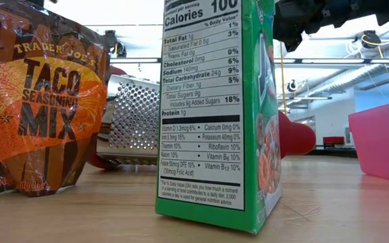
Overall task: Pick & Place Kitchen Items
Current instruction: Put the small red food coloring bottle into the black bin, then put the large black food coloring bottle into the black bin
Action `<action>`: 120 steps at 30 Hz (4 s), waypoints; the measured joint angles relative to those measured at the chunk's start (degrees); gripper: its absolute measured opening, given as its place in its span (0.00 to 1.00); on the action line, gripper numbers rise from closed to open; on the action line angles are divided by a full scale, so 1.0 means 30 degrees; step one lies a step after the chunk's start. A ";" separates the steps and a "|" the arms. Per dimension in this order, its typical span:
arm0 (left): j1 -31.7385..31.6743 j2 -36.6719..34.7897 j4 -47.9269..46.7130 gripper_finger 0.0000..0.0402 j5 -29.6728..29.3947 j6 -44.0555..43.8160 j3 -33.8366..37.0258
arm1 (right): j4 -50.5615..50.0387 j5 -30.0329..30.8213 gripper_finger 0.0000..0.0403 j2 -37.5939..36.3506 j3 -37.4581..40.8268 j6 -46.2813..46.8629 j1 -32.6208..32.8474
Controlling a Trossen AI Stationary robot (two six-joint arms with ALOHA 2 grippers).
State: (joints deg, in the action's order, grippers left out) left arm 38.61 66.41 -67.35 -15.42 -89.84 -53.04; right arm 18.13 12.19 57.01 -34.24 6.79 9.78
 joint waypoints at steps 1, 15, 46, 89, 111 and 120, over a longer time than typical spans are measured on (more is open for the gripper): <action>0.0179 0.0000 -0.0002 0.11 0.0072 -0.0402 0.0197 | 0.0000 0.0000 0.42 0.0000 0.0000 0.0000 0.0000; 0.1056 0.0000 0.0757 0.12 0.0638 -0.2595 0.1795 | 0.0138 0.0000 0.42 0.0002 0.0000 0.0000 0.0000; 0.1034 0.0000 0.2808 0.62 -0.5855 0.0654 0.1787 | -0.0288 0.0425 0.42 0.0092 0.0000 0.1843 -0.0805; -0.6475 0.0000 1.5678 0.62 -1.1183 1.8402 0.1773 | -0.5257 0.0838 0.42 0.8390 -0.0889 0.4747 -1.1869; -0.6812 0.0000 1.5991 0.62 -1.0963 1.8402 0.1773 | -0.3052 0.0052 0.32 1.2160 -0.0925 0.4441 -1.2764; -0.6812 0.0000 1.5984 0.62 -1.0950 1.8358 0.1773 | -0.3832 -0.0296 0.27 1.1230 -0.0857 0.3988 -1.2398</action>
State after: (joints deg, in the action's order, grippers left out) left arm 18.17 66.41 -19.40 -48.27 -34.76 -47.72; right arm 6.63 11.30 90.70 -36.81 18.75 -27.41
